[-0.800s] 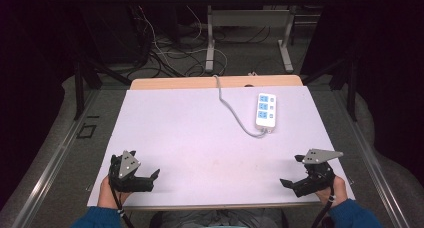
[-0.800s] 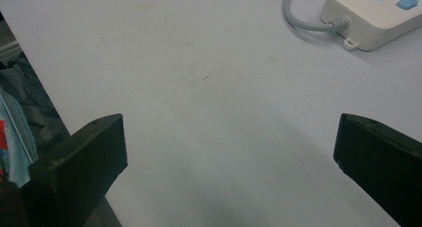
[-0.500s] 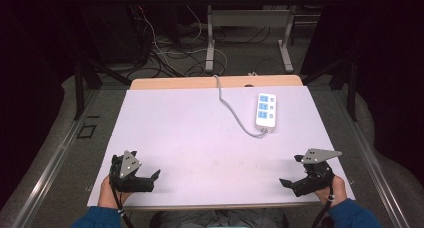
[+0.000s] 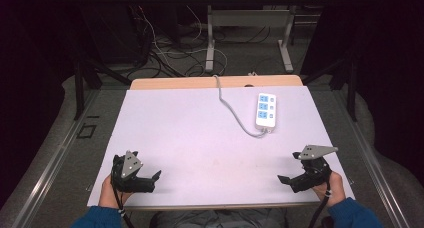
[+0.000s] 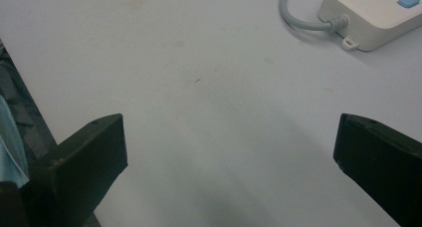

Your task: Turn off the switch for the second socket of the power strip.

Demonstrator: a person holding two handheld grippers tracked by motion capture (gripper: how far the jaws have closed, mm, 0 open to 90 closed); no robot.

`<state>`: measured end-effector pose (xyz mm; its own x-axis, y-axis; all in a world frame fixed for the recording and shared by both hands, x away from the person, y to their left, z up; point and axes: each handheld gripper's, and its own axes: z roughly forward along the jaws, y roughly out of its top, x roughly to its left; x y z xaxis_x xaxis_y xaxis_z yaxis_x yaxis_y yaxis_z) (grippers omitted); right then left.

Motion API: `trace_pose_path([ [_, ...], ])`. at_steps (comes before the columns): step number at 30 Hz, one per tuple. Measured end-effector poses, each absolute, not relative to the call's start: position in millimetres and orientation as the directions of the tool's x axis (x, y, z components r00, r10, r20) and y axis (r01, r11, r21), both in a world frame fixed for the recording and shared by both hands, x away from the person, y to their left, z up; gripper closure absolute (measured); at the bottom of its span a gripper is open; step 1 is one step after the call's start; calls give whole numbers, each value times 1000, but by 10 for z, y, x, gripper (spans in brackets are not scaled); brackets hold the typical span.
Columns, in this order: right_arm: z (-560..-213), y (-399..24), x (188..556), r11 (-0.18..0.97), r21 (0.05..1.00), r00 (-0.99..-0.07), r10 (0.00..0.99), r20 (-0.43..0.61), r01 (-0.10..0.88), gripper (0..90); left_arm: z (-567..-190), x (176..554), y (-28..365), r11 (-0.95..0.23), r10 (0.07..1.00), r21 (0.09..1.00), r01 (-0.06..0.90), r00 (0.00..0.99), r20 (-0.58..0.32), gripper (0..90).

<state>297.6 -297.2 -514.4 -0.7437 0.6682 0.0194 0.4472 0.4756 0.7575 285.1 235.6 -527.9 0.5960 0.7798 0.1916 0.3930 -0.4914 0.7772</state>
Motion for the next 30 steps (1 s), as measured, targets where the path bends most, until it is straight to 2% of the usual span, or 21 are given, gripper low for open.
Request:
trace_pose_path([
  [30, -5110, -2856, 3552, 481, 735, -722, 691, 18, 478, 0, -5304, 2865, 2351, -499, 776, 769, 400, 601, 191, 6],
])
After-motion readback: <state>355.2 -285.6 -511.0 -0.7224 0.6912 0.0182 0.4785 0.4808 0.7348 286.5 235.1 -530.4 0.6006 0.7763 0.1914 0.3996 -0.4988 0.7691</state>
